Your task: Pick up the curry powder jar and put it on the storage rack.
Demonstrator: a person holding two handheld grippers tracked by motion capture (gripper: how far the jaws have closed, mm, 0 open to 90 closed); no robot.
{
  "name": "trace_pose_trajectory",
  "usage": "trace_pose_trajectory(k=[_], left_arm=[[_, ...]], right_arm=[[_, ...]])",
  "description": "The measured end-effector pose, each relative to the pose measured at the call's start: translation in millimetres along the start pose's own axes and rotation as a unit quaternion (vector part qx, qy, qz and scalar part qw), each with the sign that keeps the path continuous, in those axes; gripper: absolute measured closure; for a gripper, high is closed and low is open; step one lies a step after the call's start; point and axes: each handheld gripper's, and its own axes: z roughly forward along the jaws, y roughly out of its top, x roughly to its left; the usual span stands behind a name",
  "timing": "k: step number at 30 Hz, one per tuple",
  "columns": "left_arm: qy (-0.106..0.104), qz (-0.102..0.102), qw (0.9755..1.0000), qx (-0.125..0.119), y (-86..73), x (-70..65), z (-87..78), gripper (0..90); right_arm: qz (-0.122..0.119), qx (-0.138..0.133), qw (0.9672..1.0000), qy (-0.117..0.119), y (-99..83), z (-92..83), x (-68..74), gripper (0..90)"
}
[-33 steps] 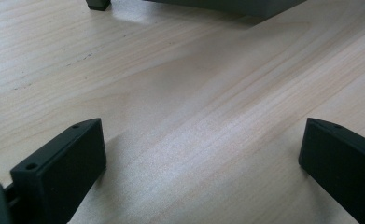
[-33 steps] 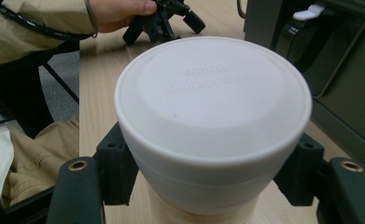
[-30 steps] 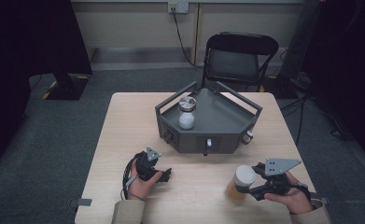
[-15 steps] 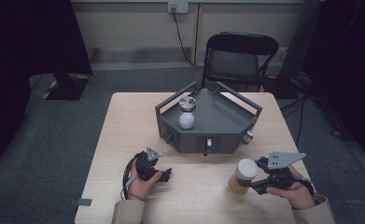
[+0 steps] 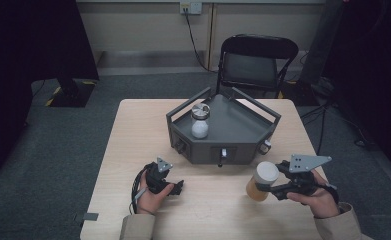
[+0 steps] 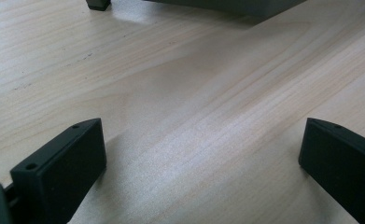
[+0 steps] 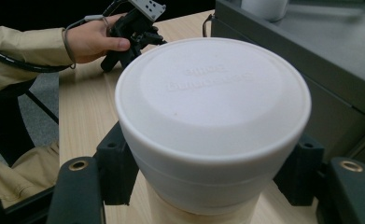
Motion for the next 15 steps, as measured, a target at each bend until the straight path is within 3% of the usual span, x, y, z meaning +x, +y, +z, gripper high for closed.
trace_pose_trajectory(k=[15], left_arm=[[0.0, 0.0, 1.0, 0.0, 0.0, 0.0, 0.0, 0.2]], right_arm=[[0.011, -0.011, 0.9998, -0.009, 23.1, -2.6, -6.3, 34.5]])
